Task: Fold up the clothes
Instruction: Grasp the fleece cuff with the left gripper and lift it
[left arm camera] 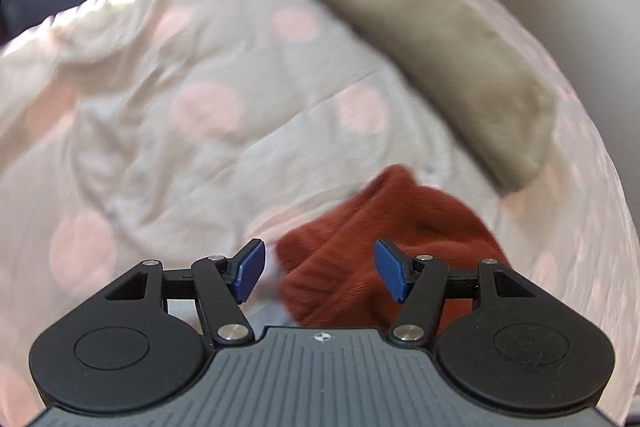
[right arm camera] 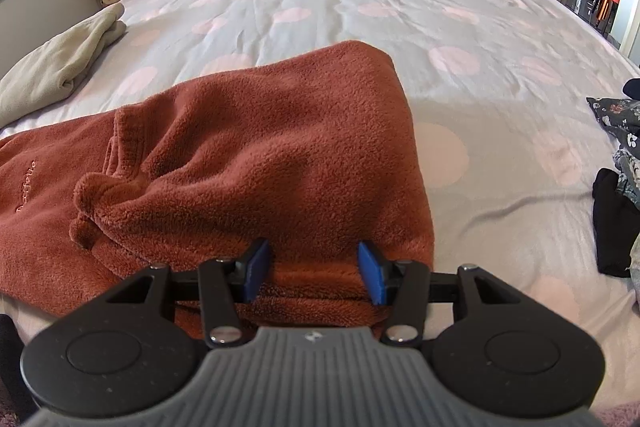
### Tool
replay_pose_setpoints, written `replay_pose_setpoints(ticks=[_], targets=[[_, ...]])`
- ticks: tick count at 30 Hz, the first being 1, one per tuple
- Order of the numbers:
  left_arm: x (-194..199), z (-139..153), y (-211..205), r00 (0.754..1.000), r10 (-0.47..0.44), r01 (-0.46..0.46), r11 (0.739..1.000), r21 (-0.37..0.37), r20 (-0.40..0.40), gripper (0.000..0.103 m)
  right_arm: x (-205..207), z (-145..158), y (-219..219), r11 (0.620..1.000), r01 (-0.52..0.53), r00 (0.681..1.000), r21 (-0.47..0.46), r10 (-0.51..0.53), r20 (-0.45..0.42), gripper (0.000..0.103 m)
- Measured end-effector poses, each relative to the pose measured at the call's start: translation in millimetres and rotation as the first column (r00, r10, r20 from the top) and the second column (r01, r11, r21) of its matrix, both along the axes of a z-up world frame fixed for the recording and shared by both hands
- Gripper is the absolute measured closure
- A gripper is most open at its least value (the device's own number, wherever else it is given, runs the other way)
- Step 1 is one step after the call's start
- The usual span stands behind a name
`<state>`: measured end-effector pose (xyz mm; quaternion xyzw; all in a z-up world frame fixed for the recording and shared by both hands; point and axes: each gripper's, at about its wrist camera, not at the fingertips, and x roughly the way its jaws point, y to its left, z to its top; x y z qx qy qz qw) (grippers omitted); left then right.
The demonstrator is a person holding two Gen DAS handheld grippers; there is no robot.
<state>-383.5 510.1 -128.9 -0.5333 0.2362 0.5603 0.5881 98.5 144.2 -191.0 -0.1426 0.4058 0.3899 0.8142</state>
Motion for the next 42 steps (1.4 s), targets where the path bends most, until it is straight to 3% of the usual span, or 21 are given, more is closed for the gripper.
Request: replay_pose_setpoints(ticks=[8, 16, 19, 21, 23, 25, 32, 37, 42], targets=[[-14, -34, -1, 0.992, 0.097, -0.086, 0.989, -0.121, 0.084, 0.043, 0, 0, -1, 1.000, -0.003, 1.000, -0.002, 0.003, 0.003, 0.050], [-12, -65, -2, 0.969, 0.180, -0.143, 0.968, -0.206, 0.171, 0.042, 1, -1, 0, 1.000, 0.000, 1.000, 0.003, 0.000, -0.004, 0.050], [-9, -78, -6, 0.955, 0.208, -0.166, 0.965, -0.202, 0.210, 0.049, 0, -1, 1, 1.000, 0.001, 1.000, 0.005, -0.001, -0.005, 0.050], [-8, -82, -9, 0.945, 0.216, -0.175, 0.968, -0.177, 0.245, 0.059, 0, -1, 1, 1.000, 0.000, 1.000, 0.006, 0.000, -0.003, 0.050], [-6, -79, -12, 0.947, 0.210, -0.178, 0.973, -0.148, 0.245, 0.062, -1, -1, 1, 1.000, 0.001, 1.000, 0.009, -0.001, 0.001, 0.050], [-3, -72, -15, 0.951, 0.191, -0.174, 0.981, -0.089, 0.244, 0.073, -1, 0, 0, 1.000, 0.002, 1.000, 0.014, -0.002, 0.003, 0.050], [19, -33, -29, 0.965, 0.086, -0.116, 0.987, 0.109, 0.248, 0.080, -7, 14, -4, 0.999, 0.041, 0.998, 0.023, -0.042, 0.045, 0.050], [47, 4, -43, 0.963, -0.044, -0.028, 0.965, 0.262, 0.266, 0.081, -19, 26, -3, 0.997, 0.065, 0.996, 0.047, -0.068, 0.053, 0.050], [88, 41, -70, 0.936, -0.234, 0.111, 0.905, 0.411, 0.262, 0.081, -30, 42, 9, 0.998, 0.019, 0.997, 0.065, -0.023, 0.071, 0.049]])
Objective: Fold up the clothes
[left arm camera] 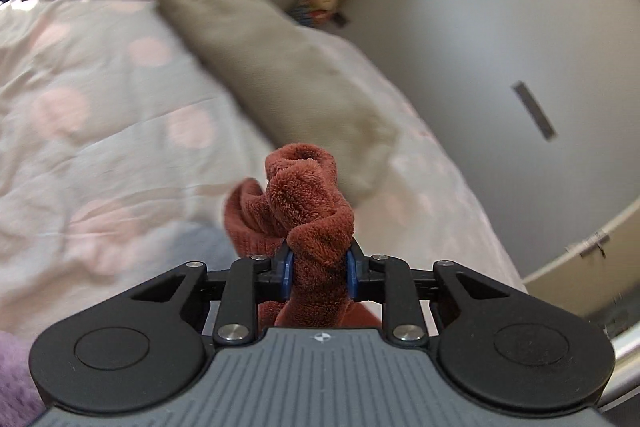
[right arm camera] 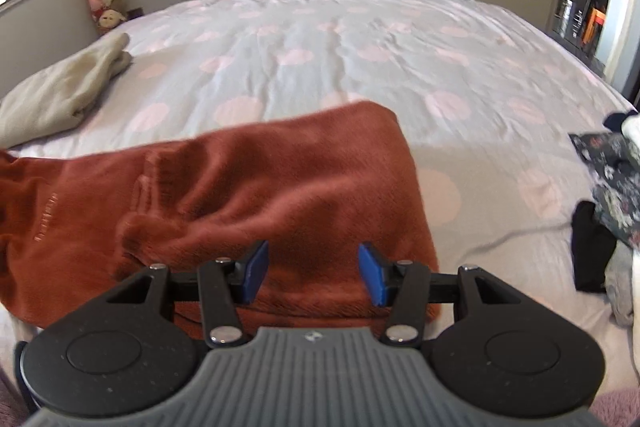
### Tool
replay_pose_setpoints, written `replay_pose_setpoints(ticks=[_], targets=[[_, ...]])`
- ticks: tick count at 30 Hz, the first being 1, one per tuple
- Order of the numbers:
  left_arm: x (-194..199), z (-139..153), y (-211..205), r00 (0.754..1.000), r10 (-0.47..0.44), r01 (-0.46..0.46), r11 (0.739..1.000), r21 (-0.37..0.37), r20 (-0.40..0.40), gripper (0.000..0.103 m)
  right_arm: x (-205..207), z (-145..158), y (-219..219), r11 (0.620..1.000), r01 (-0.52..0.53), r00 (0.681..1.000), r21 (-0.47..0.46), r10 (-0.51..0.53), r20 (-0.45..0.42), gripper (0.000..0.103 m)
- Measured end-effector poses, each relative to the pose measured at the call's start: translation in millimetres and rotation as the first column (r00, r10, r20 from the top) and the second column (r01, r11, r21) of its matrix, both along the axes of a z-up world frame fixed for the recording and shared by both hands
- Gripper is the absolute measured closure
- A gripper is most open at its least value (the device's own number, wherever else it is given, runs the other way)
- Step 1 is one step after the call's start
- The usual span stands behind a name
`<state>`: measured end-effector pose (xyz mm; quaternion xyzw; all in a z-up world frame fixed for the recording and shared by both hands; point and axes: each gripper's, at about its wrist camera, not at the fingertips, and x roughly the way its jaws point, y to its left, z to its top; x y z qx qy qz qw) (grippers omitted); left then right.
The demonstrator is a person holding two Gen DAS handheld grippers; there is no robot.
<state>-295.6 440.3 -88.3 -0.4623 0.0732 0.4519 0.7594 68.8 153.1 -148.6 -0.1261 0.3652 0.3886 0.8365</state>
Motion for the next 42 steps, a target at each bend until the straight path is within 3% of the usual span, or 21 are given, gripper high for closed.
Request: replay_pose_setpoints(ticks=[4, 7, 9, 12, 16, 20, 23, 27, 28, 31, 34, 36, 39, 42], targets=[[35, 16, -20, 0.991, -0.131, 0.130, 0.988, 0.088, 0.001, 0.081, -2, 11, 9, 0.998, -0.030, 0.997, 0.051, 0.033, -0.064, 0.049], [64, 22, -33, 0.974, -0.225, 0.226, 0.964, 0.139, -0.023, 0.081, -5, 9, 21, 0.995, -0.066, 0.991, 0.075, 0.074, -0.113, 0.053], [84, 20, -45, 0.954, -0.294, 0.299, 0.940, 0.163, -0.055, 0.081, -8, 7, 28, 0.992, -0.093, 0.985, 0.088, 0.105, -0.140, 0.063], [115, 11, -65, 0.909, -0.394, 0.414, 0.891, 0.189, -0.133, 0.081, -13, 1, 39, 0.988, -0.126, 0.974, 0.092, 0.141, -0.175, 0.067], [149, -10, -95, 0.813, -0.515, 0.571, 0.797, 0.197, -0.271, 0.081, -12, -15, 43, 0.989, -0.129, 0.962, 0.072, 0.142, -0.234, 0.067], [171, -39, -123, 0.674, -0.603, 0.711, 0.687, 0.152, -0.427, 0.081, -9, -20, 37, 0.989, -0.127, 0.956, 0.079, 0.144, -0.257, 0.067], [175, -55, -132, 0.581, -0.660, 0.775, 0.626, 0.079, -0.476, 0.078, -6, -17, 31, 0.990, -0.116, 0.959, 0.085, 0.134, -0.251, 0.066], [172, -53, -145, 0.512, -0.705, 0.822, 0.569, 0.040, -0.490, 0.066, -3, -11, 22, 0.988, -0.099, 0.957, 0.116, 0.126, -0.261, 0.066], [170, -50, -145, 0.504, -0.720, 0.830, 0.556, 0.038, -0.478, 0.058, -3, -9, 20, 0.987, -0.098, 0.957, 0.129, 0.129, -0.261, 0.066], [159, -43, -149, 0.500, -0.755, 0.840, 0.542, 0.025, -0.424, 0.055, -6, 5, 16, 0.976, -0.121, 0.955, 0.179, 0.164, -0.246, 0.066], [148, -41, -151, 0.522, -0.735, 0.821, 0.570, 0.022, -0.433, 0.055, -10, 22, 19, 0.956, -0.169, 0.947, 0.238, 0.224, -0.228, 0.068], [145, -41, -148, 0.539, -0.715, 0.803, 0.596, 0.015, -0.444, 0.055, -14, 29, 30, 0.942, -0.220, 0.938, 0.254, 0.276, -0.209, 0.077], [144, -39, -141, 0.563, -0.692, 0.779, 0.628, 0.009, -0.452, 0.055, -20, 40, 47, 0.914, -0.297, 0.919, 0.275, 0.352, -0.179, 0.076], [147, -39, -139, 0.558, -0.683, 0.773, 0.634, -0.003, -0.472, 0.055, -28, 40, 69, 0.896, -0.373, 0.897, 0.241, 0.415, -0.152, 0.076]])
